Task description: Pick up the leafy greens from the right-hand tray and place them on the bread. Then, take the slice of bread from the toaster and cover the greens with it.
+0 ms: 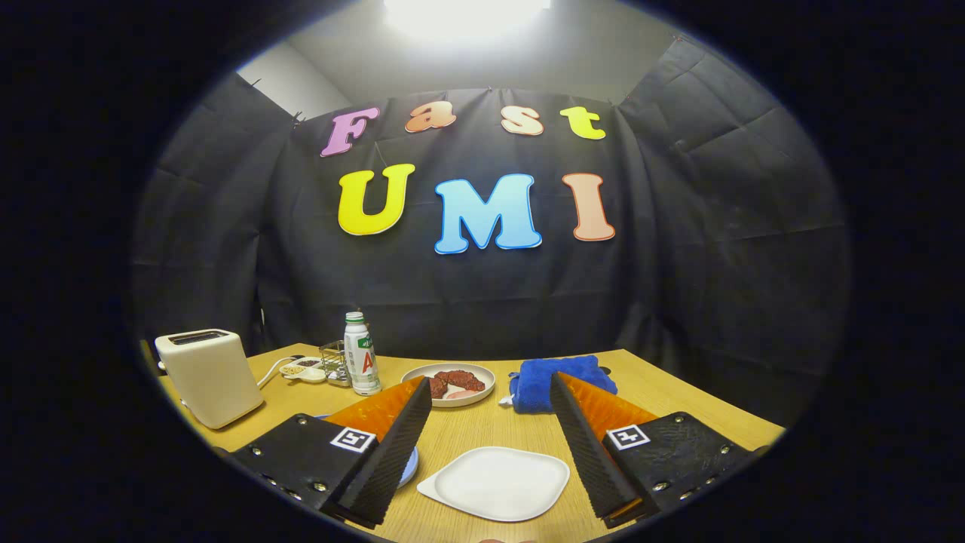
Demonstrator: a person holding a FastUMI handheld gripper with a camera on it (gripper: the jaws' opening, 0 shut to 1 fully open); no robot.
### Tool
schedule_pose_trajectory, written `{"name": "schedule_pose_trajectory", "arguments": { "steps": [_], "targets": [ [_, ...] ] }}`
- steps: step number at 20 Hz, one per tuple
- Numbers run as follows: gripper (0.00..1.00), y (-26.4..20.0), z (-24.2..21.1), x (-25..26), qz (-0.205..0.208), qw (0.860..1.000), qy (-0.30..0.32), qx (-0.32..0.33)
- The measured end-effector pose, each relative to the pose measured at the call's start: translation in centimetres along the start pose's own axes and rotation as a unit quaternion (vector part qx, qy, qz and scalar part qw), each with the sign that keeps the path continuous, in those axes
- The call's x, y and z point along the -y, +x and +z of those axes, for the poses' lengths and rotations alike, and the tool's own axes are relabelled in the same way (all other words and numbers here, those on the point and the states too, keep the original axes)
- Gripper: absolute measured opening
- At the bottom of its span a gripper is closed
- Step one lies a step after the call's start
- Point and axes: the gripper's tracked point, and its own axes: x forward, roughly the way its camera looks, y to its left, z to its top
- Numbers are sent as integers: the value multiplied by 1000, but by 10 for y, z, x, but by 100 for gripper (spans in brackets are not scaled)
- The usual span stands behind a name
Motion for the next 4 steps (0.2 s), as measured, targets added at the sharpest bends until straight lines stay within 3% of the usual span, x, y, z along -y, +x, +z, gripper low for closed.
{"name": "schedule_pose_trajectory", "arguments": {
  "steps": [4],
  "targets": [
    [96, -5, 7, 8, 0, 1000, -2, 10]
  ]
}}
